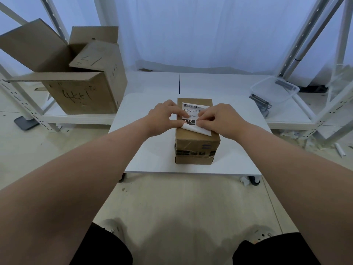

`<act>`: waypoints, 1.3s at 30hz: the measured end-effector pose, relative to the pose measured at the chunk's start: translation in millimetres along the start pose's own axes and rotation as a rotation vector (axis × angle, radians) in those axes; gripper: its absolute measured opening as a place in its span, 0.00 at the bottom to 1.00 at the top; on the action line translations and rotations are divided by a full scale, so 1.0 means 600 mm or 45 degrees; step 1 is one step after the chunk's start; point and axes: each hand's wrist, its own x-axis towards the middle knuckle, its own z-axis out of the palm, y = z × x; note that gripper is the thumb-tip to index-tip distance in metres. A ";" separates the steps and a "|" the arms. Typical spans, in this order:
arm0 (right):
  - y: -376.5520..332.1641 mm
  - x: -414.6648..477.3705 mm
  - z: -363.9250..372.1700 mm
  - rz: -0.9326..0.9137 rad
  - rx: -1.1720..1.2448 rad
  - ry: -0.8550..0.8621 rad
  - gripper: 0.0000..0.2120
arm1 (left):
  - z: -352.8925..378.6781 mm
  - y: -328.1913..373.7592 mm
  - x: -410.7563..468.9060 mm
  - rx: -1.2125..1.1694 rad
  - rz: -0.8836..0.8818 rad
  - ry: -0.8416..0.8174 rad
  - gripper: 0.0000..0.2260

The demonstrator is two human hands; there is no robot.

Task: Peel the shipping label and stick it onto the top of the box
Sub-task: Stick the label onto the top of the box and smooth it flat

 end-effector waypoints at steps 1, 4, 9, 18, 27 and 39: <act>-0.004 -0.002 -0.001 -0.016 0.015 -0.031 0.09 | -0.002 0.001 -0.004 -0.039 -0.011 0.007 0.09; -0.018 -0.011 -0.003 -0.056 0.032 -0.135 0.10 | -0.007 -0.002 -0.016 -0.195 -0.066 0.047 0.08; -0.026 -0.024 -0.003 -0.010 0.074 -0.170 0.10 | -0.011 -0.006 -0.032 -0.245 -0.134 0.070 0.11; -0.053 -0.025 0.029 -0.147 -0.296 0.065 0.07 | -0.012 0.007 -0.037 0.227 -0.178 -0.007 0.14; -0.049 -0.024 0.026 -0.274 -0.359 0.052 0.08 | -0.012 0.013 -0.029 0.303 -0.226 0.047 0.15; -0.024 -0.024 0.011 -0.013 -0.031 -0.097 0.11 | 0.007 0.020 0.004 0.412 -0.059 0.106 0.16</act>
